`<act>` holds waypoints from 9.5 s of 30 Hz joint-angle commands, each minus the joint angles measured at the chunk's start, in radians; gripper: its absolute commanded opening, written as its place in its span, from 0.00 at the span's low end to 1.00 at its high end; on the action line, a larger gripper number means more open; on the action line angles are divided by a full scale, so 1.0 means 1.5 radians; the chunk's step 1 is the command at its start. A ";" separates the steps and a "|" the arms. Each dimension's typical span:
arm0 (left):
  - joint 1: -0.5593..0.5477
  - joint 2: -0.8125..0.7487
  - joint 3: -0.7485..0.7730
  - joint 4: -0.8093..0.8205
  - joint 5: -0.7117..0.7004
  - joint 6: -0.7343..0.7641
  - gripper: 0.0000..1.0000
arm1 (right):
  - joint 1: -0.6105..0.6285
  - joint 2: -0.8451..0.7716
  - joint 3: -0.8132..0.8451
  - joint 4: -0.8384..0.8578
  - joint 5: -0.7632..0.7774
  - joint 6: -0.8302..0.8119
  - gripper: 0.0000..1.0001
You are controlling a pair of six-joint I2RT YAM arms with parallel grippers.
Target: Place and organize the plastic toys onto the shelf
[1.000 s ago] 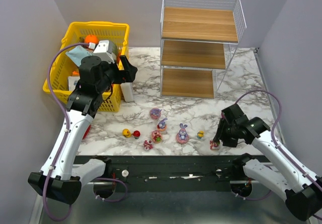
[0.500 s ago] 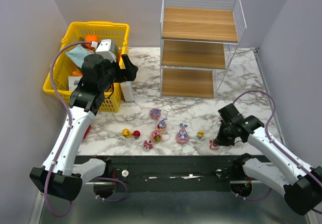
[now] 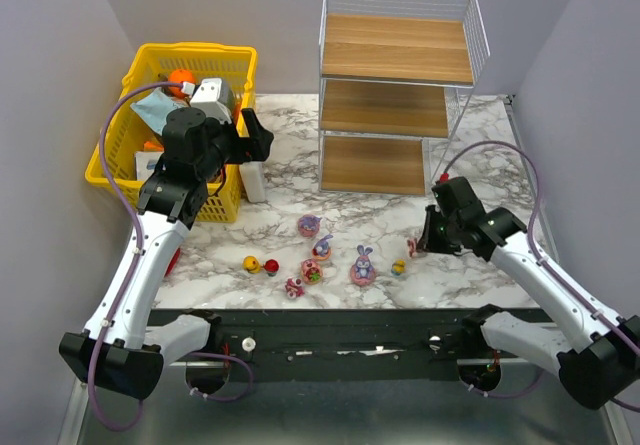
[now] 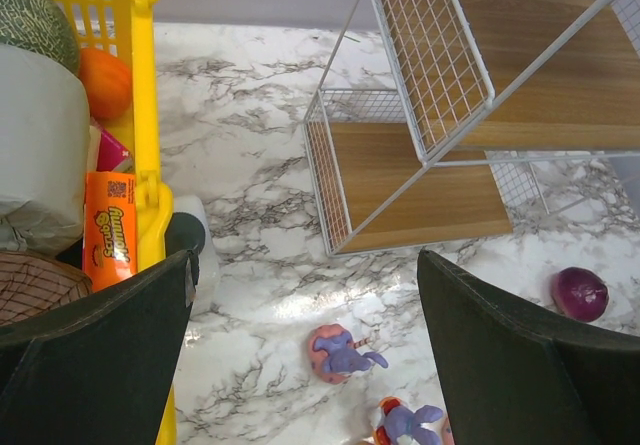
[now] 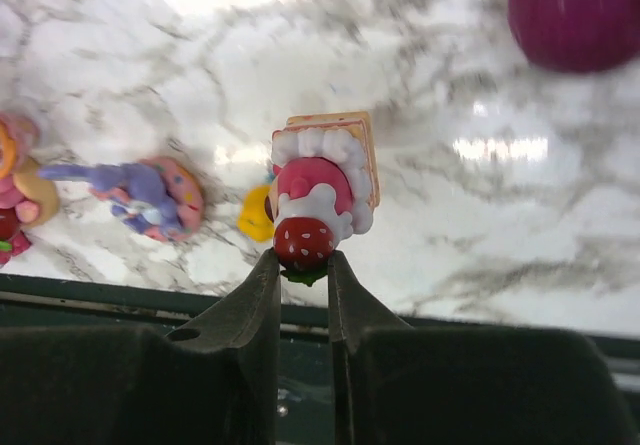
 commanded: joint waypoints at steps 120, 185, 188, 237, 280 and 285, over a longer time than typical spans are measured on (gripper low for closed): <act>0.001 -0.049 -0.049 0.001 0.036 0.004 0.99 | 0.002 0.192 -0.146 0.420 -0.004 0.131 0.01; 0.002 -0.050 -0.064 -0.002 0.024 0.000 0.99 | 0.040 0.089 -0.166 0.364 0.118 0.797 0.72; 0.002 -0.052 -0.066 -0.002 0.022 0.000 0.99 | 0.040 0.083 -0.167 0.369 0.108 0.795 0.74; 0.001 -0.032 -0.056 -0.004 0.014 0.008 0.99 | 0.044 0.172 -0.123 0.443 0.157 0.798 0.31; 0.003 -0.012 -0.037 -0.024 -0.006 0.018 0.99 | -0.109 0.363 -0.004 0.583 0.105 0.528 0.39; 0.003 -0.008 -0.034 -0.025 -0.004 0.017 0.99 | -0.109 0.396 -0.005 0.616 0.094 0.536 0.41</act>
